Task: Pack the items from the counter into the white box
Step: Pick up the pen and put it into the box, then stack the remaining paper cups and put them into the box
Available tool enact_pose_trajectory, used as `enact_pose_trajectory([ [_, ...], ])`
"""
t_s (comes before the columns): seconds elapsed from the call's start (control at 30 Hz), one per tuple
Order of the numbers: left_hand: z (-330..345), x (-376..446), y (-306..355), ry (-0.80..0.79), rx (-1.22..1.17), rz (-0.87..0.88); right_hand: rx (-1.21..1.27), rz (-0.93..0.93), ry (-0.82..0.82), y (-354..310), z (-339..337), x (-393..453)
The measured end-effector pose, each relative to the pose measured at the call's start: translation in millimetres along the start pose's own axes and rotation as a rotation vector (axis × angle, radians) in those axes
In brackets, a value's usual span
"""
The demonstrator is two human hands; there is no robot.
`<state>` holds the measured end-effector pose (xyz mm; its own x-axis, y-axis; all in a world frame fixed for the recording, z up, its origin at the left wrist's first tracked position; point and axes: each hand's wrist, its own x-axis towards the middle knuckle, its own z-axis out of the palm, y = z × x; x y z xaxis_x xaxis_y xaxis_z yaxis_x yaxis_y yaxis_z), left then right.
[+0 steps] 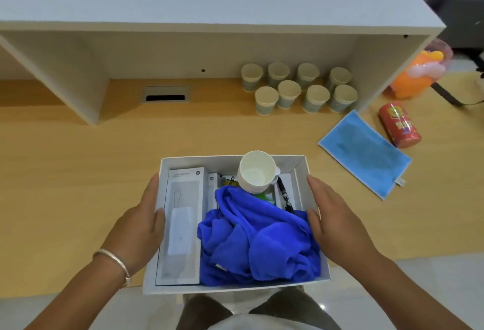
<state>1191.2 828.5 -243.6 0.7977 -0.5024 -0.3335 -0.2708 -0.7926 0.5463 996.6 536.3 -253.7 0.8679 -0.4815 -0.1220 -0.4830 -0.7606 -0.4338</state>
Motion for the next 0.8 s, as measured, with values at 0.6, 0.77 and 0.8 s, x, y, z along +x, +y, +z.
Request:
enact_pose_trajectory([
  [0.6,123.8,15.2,182.5,0.029,-0.070,-0.034,0.107,-0.079,-0.014,205.6,-114.2,25.3],
  [0.77,109.8,28.8,184.2,0.094,-0.263,-0.063,0.290,-0.091,0.122,192.0,-132.7,56.7],
  [0.8,106.1,38.1,183.7,0.141,-0.297,-0.063,0.300,-0.077,0.153,187.7,-135.9,67.6],
])
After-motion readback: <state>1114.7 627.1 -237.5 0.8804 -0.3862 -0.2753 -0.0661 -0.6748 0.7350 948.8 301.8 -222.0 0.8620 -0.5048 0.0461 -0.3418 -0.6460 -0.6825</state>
